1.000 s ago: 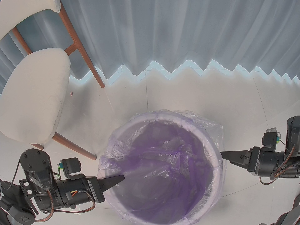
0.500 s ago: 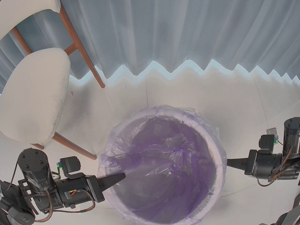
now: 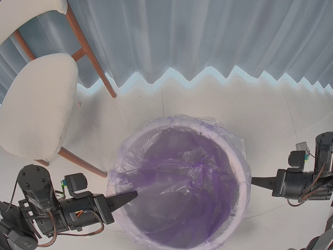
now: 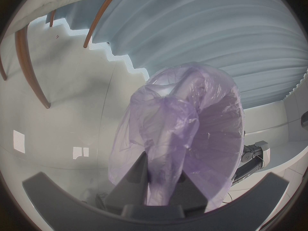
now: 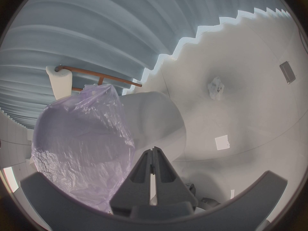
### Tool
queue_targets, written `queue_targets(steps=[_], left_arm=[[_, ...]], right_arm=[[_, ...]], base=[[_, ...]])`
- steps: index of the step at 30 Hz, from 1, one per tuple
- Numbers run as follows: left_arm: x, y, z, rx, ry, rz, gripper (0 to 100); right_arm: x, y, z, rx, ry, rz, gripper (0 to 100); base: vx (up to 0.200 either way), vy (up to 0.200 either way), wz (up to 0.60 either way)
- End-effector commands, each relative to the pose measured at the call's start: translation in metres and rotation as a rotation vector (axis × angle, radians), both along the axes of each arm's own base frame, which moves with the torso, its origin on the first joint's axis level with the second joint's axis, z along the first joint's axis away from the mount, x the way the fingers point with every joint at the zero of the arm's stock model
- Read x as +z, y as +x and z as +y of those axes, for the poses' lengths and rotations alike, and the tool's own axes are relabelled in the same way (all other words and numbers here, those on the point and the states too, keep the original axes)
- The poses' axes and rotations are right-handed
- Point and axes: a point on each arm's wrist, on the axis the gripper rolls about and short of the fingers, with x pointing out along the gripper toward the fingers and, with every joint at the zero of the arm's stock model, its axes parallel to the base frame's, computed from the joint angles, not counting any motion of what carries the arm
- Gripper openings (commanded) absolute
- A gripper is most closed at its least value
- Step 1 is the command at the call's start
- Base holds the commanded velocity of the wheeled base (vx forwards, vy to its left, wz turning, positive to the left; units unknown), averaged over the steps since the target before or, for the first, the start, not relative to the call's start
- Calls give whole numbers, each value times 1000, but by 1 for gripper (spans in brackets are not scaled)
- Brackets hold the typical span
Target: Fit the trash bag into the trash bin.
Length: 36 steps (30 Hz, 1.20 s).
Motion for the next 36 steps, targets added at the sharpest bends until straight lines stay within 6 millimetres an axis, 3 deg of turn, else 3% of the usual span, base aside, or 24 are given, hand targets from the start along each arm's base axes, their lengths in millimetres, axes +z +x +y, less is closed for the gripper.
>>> queue_targets(steps=[1,2,3,11,14,36], left_arm=[[0,1,1,6,0,0,0],[0,1,1,6,0,0,0],[0,1,1,6,0,0,0],[1,2,-1,0,-2,-2,0],[2,1,-3,-9,-4,-10,0],[6,5,-6,-11,-17,-23,0]], right_arm=[[2,-1,-1,-5,3,-10,0],[2,-1,-1,-5,3,-10,0],[2,-1,-1,-5,3,-10,100],[4,-13,-7,-11,29,-25,100],[-6,-18,-7,2,8,7,100],[-7,-11,3,57,-4,18,100]], base=[[0,0,0],[0,0,0],[0,0,0],[0,0,0],[0,0,0],[0,0,0]])
